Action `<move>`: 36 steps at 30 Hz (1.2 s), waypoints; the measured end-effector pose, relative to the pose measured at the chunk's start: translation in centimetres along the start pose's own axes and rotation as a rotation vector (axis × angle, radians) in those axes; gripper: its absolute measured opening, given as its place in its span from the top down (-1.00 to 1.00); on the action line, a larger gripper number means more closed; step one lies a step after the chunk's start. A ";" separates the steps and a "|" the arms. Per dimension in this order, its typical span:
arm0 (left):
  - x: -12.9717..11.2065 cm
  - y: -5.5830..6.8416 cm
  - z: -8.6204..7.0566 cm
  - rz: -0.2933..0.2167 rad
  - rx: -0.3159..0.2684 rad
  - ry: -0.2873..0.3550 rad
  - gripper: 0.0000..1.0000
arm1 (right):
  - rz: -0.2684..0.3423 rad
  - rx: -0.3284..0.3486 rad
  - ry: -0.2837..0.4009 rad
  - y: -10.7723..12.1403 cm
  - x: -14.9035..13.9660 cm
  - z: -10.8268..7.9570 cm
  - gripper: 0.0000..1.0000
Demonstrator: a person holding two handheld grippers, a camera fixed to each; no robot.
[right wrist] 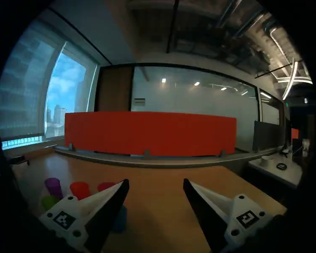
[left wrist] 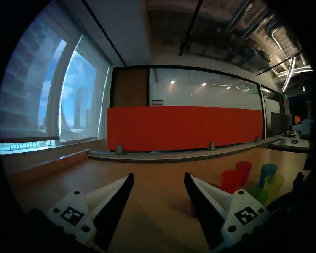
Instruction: Pour water
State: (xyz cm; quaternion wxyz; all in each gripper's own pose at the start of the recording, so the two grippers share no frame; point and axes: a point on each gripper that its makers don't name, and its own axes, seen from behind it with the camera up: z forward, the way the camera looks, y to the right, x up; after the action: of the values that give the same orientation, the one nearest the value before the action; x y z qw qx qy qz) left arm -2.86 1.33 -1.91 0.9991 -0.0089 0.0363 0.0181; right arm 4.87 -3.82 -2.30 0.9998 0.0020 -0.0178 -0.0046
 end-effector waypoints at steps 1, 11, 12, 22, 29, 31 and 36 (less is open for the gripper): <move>-0.1 -0.1 0.0 0.000 0.002 0.001 -0.76 | -0.001 0.000 -0.001 0.0 0.0 0.0 -0.99; -0.8 -0.6 0.1 -0.001 0.012 -0.006 -0.76 | 0.002 0.008 -0.009 -0.2 -0.3 0.3 -0.99; -0.7 -0.7 0.1 -0.001 0.013 -0.006 -0.76 | 0.001 0.009 -0.009 -0.3 -0.3 0.3 -0.99; -1.1 -0.8 0.1 -0.007 0.011 -0.013 -0.76 | -0.012 0.008 -0.005 -0.3 0.2 0.3 -0.99; -1.4 -0.9 0.2 -0.009 0.012 -0.024 -0.76 | -0.001 0.005 -0.008 0.0 -0.2 0.3 -0.99; -1.6 -0.8 0.2 -0.009 0.010 -0.029 -0.76 | 0.000 0.005 -0.010 0.1 -0.3 0.3 -0.99; -1.8 -0.8 0.3 -0.008 0.007 -0.041 -0.76 | 0.001 0.006 -0.012 0.3 -0.4 0.3 -0.99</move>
State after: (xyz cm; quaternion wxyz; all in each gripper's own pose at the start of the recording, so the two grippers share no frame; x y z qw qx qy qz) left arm -4.64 0.48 -1.50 0.9998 -0.0050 0.0158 0.0141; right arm 4.44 -3.56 -2.06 0.9997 0.0048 -0.0240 -0.0039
